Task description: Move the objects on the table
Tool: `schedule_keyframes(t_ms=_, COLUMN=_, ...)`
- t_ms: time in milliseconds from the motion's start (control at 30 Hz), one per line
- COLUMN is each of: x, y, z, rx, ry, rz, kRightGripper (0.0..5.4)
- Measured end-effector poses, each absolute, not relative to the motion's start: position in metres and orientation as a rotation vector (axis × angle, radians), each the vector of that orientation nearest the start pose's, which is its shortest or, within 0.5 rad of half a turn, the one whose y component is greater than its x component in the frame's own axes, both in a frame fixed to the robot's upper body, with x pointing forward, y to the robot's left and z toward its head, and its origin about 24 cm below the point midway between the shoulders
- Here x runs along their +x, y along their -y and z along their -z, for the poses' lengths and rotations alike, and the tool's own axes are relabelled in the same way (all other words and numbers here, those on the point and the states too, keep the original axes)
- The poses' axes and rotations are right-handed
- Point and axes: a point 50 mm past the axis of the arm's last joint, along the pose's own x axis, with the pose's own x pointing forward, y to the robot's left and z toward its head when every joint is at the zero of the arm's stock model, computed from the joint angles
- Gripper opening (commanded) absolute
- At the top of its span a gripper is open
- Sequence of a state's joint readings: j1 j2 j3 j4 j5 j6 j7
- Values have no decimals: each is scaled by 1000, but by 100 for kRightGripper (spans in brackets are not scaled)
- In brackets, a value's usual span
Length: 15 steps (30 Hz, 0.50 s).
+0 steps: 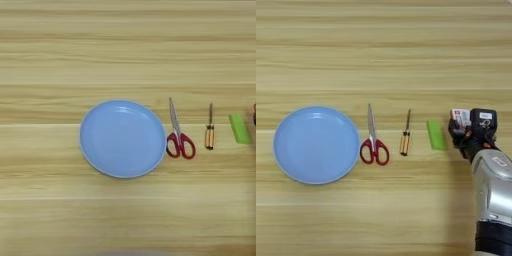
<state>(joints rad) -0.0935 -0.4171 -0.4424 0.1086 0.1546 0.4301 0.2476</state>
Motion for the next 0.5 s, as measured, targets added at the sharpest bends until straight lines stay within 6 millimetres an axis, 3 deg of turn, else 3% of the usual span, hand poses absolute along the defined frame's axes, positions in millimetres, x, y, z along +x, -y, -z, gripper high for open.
schedule_keyframes(t_ms=167, x=244, y=327, z=-52, rx=-76, ry=-344, rz=249, kRightGripper=209)
schedule_keyframes(t_ms=300, x=244, y=334, z=-31, rx=-55, ry=-415, rz=269, kRightGripper=209)
schedule_keyframes(t_ms=500, x=252, y=338, z=-28, rx=-73, ry=-404, rz=269, kRightGripper=209)
